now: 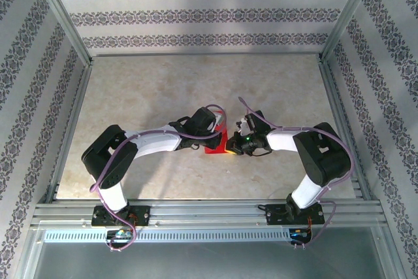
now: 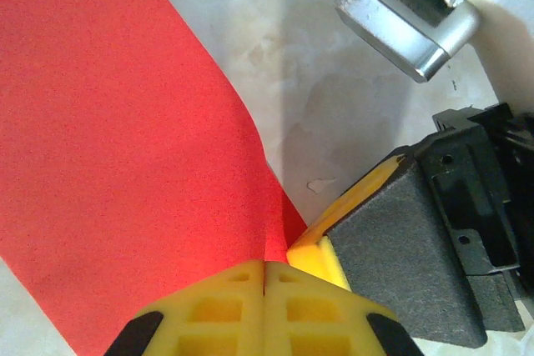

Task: Fold a paper plane with a square sheet of paper (fold left side to right side)
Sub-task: Fold the triangle a second time at the center of the table.

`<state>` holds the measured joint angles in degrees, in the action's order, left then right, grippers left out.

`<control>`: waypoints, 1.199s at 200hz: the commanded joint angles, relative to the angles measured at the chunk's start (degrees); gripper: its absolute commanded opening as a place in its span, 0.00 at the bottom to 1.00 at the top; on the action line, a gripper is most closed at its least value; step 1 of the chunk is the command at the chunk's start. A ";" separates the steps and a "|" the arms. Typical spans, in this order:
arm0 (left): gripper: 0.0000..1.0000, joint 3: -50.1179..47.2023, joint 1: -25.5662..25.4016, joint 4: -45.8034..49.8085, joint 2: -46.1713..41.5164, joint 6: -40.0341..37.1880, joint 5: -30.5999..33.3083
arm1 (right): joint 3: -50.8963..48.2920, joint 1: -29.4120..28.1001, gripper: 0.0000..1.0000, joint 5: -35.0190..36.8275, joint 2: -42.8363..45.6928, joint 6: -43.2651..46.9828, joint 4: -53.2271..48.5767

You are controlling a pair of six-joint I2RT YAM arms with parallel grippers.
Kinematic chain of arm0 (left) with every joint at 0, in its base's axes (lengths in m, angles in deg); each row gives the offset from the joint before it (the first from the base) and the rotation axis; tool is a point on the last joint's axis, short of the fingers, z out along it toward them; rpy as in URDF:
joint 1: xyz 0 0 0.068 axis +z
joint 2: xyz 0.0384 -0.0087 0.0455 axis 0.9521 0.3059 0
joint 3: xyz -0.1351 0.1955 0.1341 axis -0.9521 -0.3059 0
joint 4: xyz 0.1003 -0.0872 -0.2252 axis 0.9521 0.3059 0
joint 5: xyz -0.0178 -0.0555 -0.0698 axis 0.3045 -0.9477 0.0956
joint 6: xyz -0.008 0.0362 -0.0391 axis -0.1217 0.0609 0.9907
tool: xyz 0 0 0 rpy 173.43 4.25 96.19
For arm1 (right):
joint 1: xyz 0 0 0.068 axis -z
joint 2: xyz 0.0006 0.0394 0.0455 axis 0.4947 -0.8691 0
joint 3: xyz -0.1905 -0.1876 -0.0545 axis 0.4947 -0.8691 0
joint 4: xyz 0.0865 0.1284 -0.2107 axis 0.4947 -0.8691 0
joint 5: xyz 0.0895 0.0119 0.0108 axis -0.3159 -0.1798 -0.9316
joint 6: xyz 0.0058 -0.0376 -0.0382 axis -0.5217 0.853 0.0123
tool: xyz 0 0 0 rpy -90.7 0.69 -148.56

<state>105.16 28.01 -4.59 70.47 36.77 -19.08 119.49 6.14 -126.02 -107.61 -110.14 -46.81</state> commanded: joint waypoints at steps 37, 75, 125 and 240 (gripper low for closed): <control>0.00 -2.12 2.49 -1.29 0.08 -1.58 -1.47 | 1.00 -0.57 0.00 3.06 -1.24 3.80 -5.70; 0.00 -2.08 3.64 -0.31 0.95 -3.41 -2.19 | 1.24 -0.57 0.00 2.99 -1.42 4.14 -6.06; 0.00 -1.91 5.00 -0.30 1.66 -4.36 -2.06 | 1.42 -0.57 0.00 2.89 -1.42 4.34 -6.42; 0.00 -1.57 6.63 0.59 2.85 -6.12 -0.48 | 1.50 -0.57 0.00 2.97 -1.51 4.53 -6.82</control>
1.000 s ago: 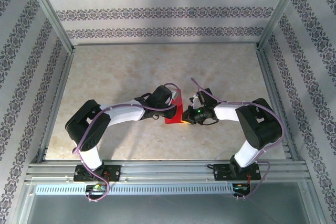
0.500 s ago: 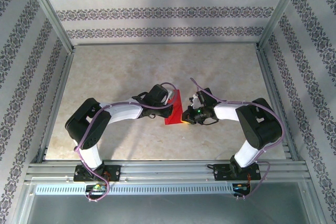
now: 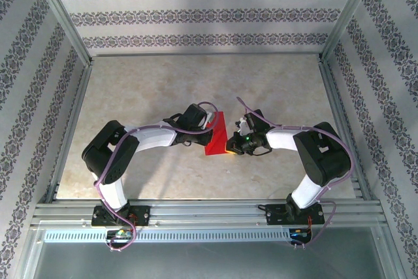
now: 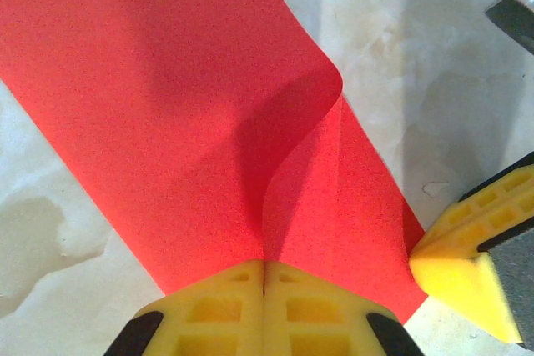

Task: Fold a paper plane with a square sheet of paper (fold left side to right side)
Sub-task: Fold the triangle a second time at the center of the table.

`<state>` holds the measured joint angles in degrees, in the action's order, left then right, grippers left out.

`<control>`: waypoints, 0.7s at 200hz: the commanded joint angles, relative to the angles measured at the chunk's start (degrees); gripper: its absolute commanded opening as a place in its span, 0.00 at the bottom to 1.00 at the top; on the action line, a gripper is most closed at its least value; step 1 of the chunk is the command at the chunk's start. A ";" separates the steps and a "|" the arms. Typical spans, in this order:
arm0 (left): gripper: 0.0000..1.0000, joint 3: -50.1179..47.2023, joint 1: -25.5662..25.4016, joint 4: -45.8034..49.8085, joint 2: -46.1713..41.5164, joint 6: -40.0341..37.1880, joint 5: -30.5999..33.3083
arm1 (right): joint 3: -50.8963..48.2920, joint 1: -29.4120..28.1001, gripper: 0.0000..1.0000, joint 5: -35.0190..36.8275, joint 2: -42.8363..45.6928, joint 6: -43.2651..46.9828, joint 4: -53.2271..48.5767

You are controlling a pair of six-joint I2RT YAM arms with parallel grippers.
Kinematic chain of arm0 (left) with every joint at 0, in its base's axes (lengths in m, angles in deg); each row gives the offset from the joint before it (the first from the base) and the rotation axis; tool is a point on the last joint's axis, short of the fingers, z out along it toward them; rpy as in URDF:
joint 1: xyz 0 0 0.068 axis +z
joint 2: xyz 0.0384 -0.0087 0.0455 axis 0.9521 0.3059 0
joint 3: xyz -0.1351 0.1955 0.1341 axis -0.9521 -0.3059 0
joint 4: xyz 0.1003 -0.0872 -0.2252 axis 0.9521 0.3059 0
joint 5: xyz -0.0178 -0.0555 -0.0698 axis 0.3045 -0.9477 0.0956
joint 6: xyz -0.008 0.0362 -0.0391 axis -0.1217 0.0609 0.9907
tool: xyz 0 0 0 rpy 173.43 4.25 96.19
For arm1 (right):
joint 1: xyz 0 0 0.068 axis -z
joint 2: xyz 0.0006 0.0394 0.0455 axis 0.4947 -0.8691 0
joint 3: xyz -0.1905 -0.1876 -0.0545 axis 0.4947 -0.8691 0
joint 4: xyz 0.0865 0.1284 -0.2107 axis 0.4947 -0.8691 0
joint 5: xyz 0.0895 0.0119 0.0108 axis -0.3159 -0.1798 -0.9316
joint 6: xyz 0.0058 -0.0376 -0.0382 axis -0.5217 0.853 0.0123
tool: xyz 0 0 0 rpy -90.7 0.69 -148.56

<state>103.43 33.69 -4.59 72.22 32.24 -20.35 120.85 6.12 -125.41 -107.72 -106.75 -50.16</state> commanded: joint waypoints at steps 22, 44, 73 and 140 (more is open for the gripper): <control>0.00 0.28 1.06 0.50 1.40 -1.76 0.99 | 0.15 -0.55 0.00 2.36 -1.40 1.21 -3.51; 0.00 0.52 1.14 0.64 1.76 -1.79 1.66 | 0.15 -0.55 0.00 2.42 -1.40 1.21 -3.59; 0.00 0.50 1.27 -0.04 2.10 -1.72 1.93 | 0.15 -0.55 0.00 2.45 -1.53 1.30 -3.62; 0.00 0.95 1.67 -0.76 2.42 -2.06 1.93 | 0.06 -0.55 0.00 2.61 -1.75 1.32 -3.52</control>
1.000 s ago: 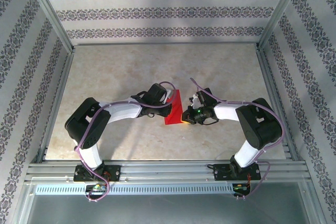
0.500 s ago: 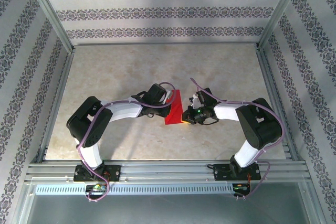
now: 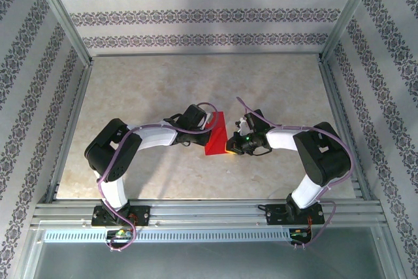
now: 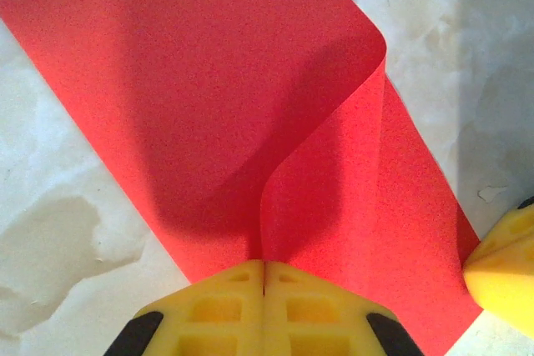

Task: Fold a paper plane with a square sheet of paper (fold left side to right side)
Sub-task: Fold the triangle a second time at the center of the table.

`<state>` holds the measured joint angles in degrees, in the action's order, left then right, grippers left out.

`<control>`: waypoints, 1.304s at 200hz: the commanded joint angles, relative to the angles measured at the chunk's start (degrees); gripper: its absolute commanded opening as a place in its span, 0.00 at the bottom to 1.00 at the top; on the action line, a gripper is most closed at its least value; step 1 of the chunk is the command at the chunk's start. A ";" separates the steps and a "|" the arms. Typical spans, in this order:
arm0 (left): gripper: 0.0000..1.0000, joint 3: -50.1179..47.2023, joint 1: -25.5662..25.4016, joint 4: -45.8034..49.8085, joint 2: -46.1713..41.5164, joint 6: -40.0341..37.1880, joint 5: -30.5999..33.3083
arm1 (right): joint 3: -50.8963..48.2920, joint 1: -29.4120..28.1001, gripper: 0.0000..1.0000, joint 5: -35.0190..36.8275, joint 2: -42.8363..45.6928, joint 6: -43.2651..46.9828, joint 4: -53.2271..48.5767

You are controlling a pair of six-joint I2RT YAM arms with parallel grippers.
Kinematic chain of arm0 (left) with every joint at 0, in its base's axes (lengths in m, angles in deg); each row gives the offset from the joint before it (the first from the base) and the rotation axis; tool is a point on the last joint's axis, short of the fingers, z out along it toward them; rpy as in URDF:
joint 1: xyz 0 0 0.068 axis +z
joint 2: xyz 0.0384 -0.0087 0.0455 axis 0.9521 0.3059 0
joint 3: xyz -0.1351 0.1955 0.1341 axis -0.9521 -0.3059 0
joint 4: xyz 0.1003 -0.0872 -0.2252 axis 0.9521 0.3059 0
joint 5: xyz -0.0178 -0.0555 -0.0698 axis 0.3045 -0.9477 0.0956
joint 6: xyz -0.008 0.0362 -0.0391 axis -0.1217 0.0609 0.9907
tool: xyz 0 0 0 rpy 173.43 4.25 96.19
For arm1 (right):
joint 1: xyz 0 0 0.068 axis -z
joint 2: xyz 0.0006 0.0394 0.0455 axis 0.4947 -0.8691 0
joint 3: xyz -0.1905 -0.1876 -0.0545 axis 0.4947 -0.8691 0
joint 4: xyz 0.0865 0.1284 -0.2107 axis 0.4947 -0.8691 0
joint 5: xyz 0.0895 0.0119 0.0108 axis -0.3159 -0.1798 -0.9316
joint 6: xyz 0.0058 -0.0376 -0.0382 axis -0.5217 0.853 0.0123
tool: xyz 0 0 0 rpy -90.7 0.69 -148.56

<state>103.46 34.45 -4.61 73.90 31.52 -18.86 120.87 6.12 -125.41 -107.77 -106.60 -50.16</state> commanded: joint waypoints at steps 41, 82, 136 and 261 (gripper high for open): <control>0.00 1.19 0.91 -1.31 1.08 -1.51 -0.09 | -0.05 -0.55 0.00 2.63 -1.80 1.23 -3.53; 0.00 1.14 0.90 -2.40 1.18 -1.51 -0.76 | -0.13 -0.55 0.00 2.71 -1.79 1.15 -3.55; 0.00 1.35 0.91 -2.72 1.40 -1.69 -0.95 | -0.14 -0.51 0.00 2.89 -1.62 1.06 -3.60; 0.00 1.68 0.91 -2.89 3.60 -1.95 -0.61 | 0.04 -0.58 0.00 2.89 -1.44 1.23 -3.95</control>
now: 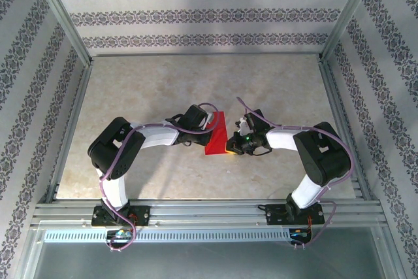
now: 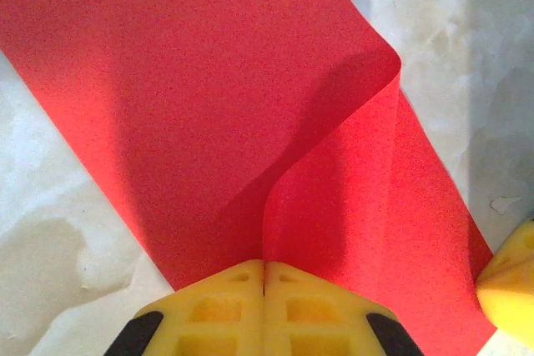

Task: Fold a paper plane with a square sheet of paper (fold left side to right side)
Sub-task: Fold the triangle a second time at the center of the table.

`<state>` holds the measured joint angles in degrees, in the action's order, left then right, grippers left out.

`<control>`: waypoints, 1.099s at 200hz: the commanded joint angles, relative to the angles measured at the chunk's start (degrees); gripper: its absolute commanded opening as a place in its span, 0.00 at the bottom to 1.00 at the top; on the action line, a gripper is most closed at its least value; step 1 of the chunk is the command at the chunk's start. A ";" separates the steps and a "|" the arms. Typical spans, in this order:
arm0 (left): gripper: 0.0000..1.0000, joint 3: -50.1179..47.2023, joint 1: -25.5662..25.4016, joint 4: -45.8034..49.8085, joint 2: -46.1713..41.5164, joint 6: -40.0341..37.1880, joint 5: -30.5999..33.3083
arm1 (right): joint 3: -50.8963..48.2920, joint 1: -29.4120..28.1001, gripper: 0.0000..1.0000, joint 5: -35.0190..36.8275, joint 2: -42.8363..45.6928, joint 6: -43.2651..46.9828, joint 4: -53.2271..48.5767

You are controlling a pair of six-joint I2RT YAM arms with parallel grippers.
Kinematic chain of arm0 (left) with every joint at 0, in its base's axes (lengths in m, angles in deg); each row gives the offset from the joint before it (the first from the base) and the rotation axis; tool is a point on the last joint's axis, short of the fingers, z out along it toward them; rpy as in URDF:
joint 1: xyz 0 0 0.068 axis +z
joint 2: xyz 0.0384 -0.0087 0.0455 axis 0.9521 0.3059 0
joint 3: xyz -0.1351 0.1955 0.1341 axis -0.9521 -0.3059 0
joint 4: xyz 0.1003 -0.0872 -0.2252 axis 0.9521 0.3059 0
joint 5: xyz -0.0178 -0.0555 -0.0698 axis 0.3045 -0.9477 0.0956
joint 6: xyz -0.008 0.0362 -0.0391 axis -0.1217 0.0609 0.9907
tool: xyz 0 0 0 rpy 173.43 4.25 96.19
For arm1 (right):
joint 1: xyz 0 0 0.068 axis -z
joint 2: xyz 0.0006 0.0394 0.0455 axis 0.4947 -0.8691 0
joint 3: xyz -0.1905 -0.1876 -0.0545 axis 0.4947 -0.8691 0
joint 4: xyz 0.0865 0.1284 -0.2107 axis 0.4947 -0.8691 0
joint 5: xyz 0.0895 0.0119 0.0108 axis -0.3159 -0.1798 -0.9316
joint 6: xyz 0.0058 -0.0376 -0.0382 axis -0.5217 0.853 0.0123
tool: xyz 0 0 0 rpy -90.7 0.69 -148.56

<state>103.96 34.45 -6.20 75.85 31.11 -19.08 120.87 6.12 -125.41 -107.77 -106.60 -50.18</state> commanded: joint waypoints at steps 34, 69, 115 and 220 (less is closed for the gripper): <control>0.00 1.07 0.91 -0.52 2.08 -1.93 -0.26 | 0.45 -0.55 0.00 2.47 -1.02 1.15 -4.02; 0.00 0.82 0.91 0.32 2.13 -2.32 -0.10 | 2.85 -0.33 0.00 0.12 1.50 0.03 -4.02; 0.00 0.66 0.91 0.48 2.07 -2.41 -0.07 | 4.96 -0.27 0.00 -1.72 3.73 -3.21 -0.67; 0.00 0.68 0.91 0.39 1.99 -2.66 -0.28 | 9.53 -3.19 0.00 0.16 -5.28 -9.68 10.13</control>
<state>104.13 34.45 -6.75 76.26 29.79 -19.10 128.80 3.50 -126.13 -111.74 -114.88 -42.51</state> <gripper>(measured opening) 0.064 0.055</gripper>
